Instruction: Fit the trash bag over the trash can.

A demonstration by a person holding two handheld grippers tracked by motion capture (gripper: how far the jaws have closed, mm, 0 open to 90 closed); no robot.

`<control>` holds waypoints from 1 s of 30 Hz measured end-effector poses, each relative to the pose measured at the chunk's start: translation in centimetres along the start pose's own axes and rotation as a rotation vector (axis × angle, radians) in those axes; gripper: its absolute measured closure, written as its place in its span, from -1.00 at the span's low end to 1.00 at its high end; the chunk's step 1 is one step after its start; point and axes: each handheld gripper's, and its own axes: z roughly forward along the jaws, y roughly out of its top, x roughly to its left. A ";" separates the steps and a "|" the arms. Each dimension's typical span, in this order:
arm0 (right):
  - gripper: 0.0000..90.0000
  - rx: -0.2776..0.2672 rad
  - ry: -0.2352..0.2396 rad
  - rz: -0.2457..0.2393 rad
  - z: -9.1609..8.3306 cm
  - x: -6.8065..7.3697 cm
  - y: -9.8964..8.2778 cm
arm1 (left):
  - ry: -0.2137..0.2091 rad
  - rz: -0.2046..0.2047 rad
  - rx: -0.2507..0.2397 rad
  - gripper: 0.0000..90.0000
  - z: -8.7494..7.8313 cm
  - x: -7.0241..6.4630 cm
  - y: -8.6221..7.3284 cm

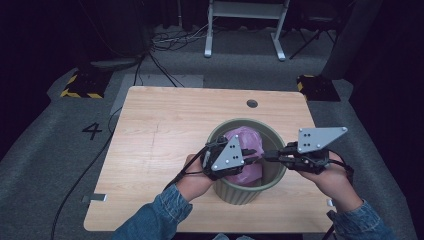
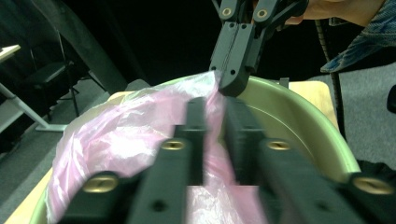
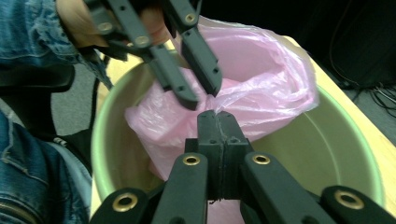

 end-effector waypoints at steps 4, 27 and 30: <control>0.97 -0.030 0.028 -0.009 -0.2 0.3 0.2 | 0.022 -0.004 -0.006 1.00 -0.2 0.1 -0.1; 0.54 -0.102 -0.059 0.001 -0.8 -1.0 1.2 | -0.003 0.011 -0.069 1.00 -1.0 -0.3 -0.4; 0.49 -0.108 -0.045 -0.020 -0.6 -1.0 1.0 | -0.002 -0.001 -0.092 1.00 -1.4 -0.1 -0.5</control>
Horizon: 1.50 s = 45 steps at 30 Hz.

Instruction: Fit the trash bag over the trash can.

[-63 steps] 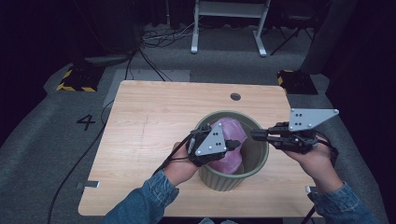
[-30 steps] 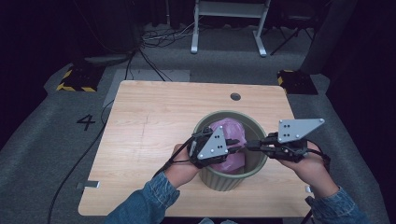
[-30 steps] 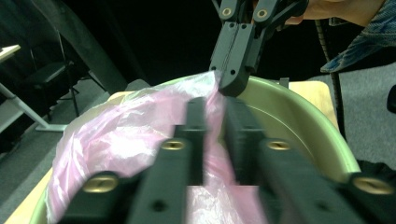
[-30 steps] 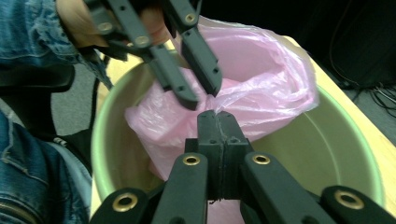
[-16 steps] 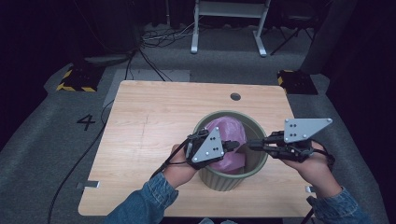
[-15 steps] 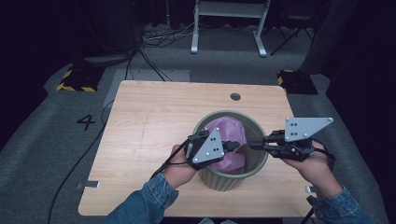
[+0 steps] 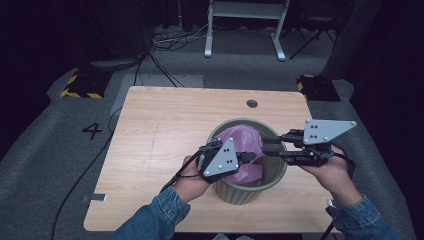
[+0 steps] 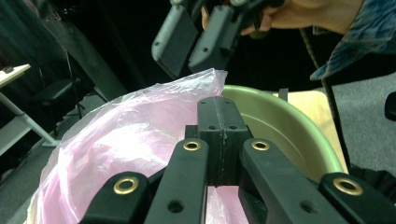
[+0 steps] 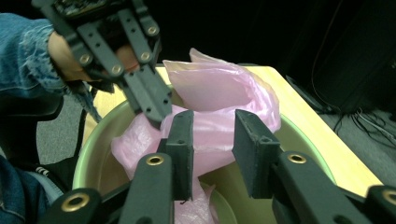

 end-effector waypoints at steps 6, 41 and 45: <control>0.38 0.051 -0.013 -0.097 0.4 0.6 0.4 | -0.008 -0.009 -0.012 1.00 -0.2 0.1 0.0; 1.00 0.057 -0.125 -0.007 -1.6 -0.1 0.6 | 0.029 -0.027 -0.020 1.00 -1.3 0.6 0.0; 1.00 0.061 -0.154 0.005 -2.5 -0.4 0.6 | 0.043 -0.029 -0.021 1.00 -1.9 0.8 -0.1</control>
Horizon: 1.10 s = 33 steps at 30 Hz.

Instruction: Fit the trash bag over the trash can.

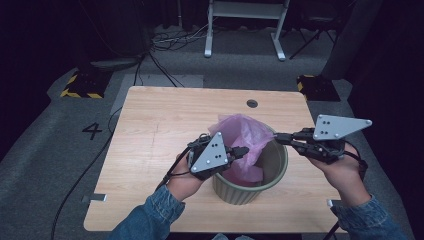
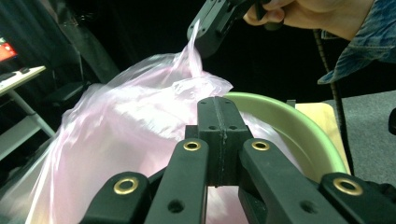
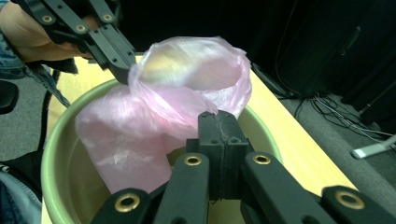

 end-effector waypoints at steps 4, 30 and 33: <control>1.00 -0.001 -0.036 0.018 -1.0 -0.5 -0.3 | 0.024 -0.012 -0.004 1.00 -1.0 0.4 -0.4; 1.00 -0.002 -0.180 0.119 -8.1 -2.7 -3.0 | 0.110 -0.143 -0.056 1.00 -10.9 4.1 -4.6; 1.00 0.015 -0.170 0.126 -8.3 -2.6 -3.3 | 0.105 -0.135 -0.058 1.00 -11.7 4.4 -4.6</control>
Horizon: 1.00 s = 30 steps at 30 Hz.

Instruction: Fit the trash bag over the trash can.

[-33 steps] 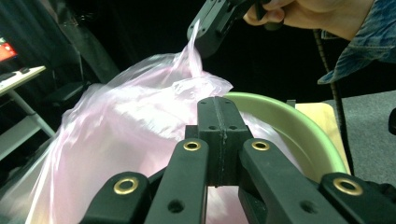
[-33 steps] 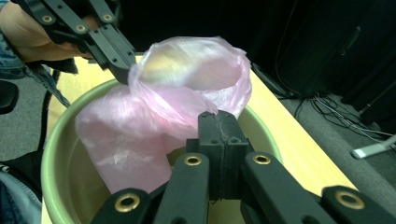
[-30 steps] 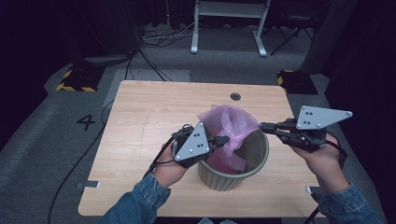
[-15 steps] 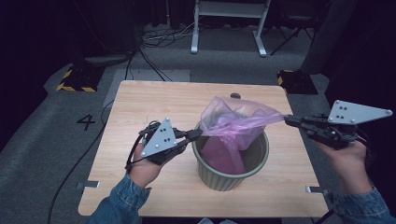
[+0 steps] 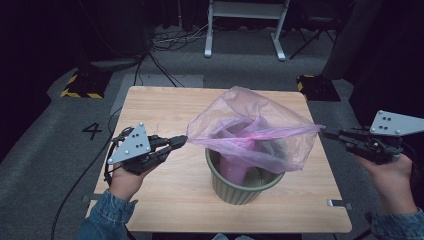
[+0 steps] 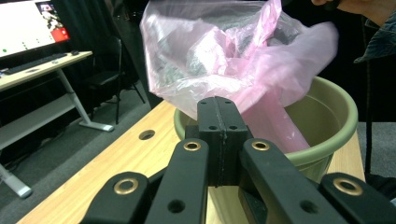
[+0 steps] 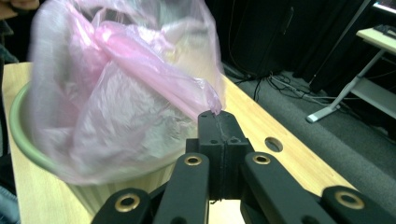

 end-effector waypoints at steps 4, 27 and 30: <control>1.00 0.026 -0.006 0.001 -0.4 0.1 -0.5 | 0.006 -0.009 0.007 1.00 -0.9 0.4 -0.4; 1.00 0.039 0.069 0.009 2.0 0.8 -1.7 | 0.021 -0.293 0.114 -0.50 7.1 4.7 -2.1; 1.00 0.032 0.083 0.012 2.3 1.0 -1.8 | -0.013 -0.321 0.138 -0.41 8.0 5.3 -2.6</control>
